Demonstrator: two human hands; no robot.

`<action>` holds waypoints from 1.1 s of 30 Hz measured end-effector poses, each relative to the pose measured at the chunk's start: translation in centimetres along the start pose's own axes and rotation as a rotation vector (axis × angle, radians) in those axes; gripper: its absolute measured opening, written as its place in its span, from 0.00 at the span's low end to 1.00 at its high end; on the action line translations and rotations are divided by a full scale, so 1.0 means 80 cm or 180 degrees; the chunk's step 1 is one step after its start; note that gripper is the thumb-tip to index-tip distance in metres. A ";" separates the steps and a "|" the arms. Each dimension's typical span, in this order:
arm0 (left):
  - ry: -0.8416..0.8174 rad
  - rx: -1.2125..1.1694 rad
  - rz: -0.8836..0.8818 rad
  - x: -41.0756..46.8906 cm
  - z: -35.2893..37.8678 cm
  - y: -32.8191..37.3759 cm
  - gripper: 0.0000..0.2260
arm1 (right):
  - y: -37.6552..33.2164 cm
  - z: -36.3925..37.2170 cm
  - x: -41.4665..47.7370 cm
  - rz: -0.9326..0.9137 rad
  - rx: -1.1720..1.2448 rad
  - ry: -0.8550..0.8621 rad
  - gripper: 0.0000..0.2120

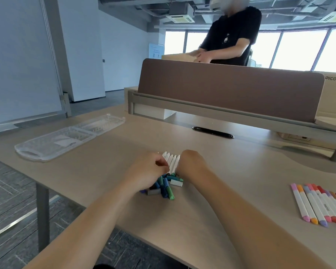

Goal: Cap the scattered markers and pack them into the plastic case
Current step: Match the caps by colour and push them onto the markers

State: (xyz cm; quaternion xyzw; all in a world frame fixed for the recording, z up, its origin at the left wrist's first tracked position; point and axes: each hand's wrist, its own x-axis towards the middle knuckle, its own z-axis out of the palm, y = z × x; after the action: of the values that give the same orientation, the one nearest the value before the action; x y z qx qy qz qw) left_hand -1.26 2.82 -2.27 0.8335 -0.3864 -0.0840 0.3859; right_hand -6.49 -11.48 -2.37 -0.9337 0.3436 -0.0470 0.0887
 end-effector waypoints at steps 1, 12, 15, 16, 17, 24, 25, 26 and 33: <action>-0.0123 0.0141 0.0033 -0.003 -0.003 0.001 0.03 | -0.002 -0.002 -0.001 -0.0018 -0.0098 -0.0038 0.13; -0.0834 0.1314 0.0728 -0.021 0.001 0.009 0.15 | 0.004 -0.029 -0.034 -0.0034 0.0193 -0.0083 0.13; -0.0836 0.1367 0.0836 -0.018 0.007 0.006 0.10 | 0.015 -0.031 -0.043 0.0032 0.0591 -0.0010 0.11; -0.0818 0.1398 0.0866 -0.016 0.008 0.005 0.08 | 0.018 -0.032 -0.045 0.0054 0.0724 0.0015 0.10; -0.0782 0.1427 0.0901 -0.014 0.010 0.004 0.07 | 0.022 -0.033 -0.047 0.0060 0.0841 0.0033 0.10; 0.0149 -0.0635 0.0153 -0.010 0.010 0.011 0.03 | 0.030 -0.044 -0.067 -0.0143 0.1544 -0.0183 0.10; 0.0316 -0.1199 -0.0124 -0.007 0.011 0.009 0.04 | 0.031 -0.046 -0.072 -0.0227 0.1646 -0.0265 0.10; 0.0429 -0.1811 -0.0403 -0.004 0.012 0.009 0.04 | 0.031 -0.048 -0.078 -0.0330 0.1716 -0.0370 0.11; 0.0743 -0.3238 -0.1028 0.005 -0.007 -0.003 0.06 | 0.017 -0.057 -0.099 -0.1022 0.1486 -0.1010 0.07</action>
State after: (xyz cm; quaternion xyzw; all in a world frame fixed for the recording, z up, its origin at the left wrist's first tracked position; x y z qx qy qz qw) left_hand -0.65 2.96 -1.98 0.5943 -0.1188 -0.2254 0.7628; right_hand -14.02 -7.96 1.60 -0.9261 0.1537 0.0083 0.3444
